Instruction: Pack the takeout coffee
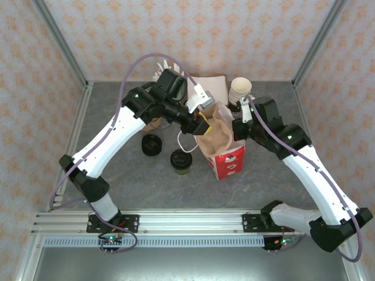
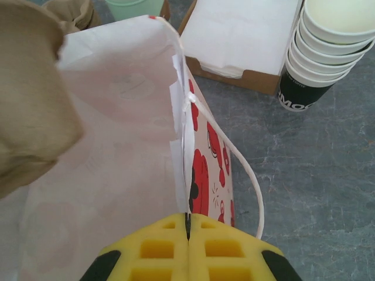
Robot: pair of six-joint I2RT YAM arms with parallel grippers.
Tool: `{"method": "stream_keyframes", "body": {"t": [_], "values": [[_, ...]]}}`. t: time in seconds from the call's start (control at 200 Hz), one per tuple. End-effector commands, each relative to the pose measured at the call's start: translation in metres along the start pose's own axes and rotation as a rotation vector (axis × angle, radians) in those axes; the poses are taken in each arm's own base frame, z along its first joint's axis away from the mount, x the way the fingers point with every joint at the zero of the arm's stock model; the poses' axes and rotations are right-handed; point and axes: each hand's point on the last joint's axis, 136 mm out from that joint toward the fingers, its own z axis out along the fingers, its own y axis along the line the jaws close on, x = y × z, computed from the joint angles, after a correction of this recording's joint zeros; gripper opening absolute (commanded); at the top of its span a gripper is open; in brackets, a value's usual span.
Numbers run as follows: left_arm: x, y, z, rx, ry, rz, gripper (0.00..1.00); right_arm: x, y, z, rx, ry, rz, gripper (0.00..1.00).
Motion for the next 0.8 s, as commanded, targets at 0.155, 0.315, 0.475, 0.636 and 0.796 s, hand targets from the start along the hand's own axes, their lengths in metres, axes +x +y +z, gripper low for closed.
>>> {"method": "stream_keyframes", "body": {"t": [0.155,0.315,0.475,0.636,0.796], "values": [[0.026,0.005,0.019,0.051,0.112,-0.057,0.29,0.005,0.011,-0.012,-0.069,-0.034,-0.034,0.00],[0.028,0.010,0.028,0.063,0.127,-0.073,0.29,0.008,0.018,-0.015,-0.116,-0.042,-0.043,0.00],[0.032,0.016,0.036,0.064,0.146,-0.087,0.29,0.011,0.021,-0.017,-0.136,-0.041,-0.043,0.00],[0.037,0.031,0.042,0.008,0.167,-0.089,0.29,0.017,0.024,-0.016,-0.157,-0.027,-0.039,0.00],[0.044,0.046,0.051,-0.038,0.195,-0.104,0.29,0.020,0.029,-0.018,-0.192,-0.034,-0.025,0.00]]}}
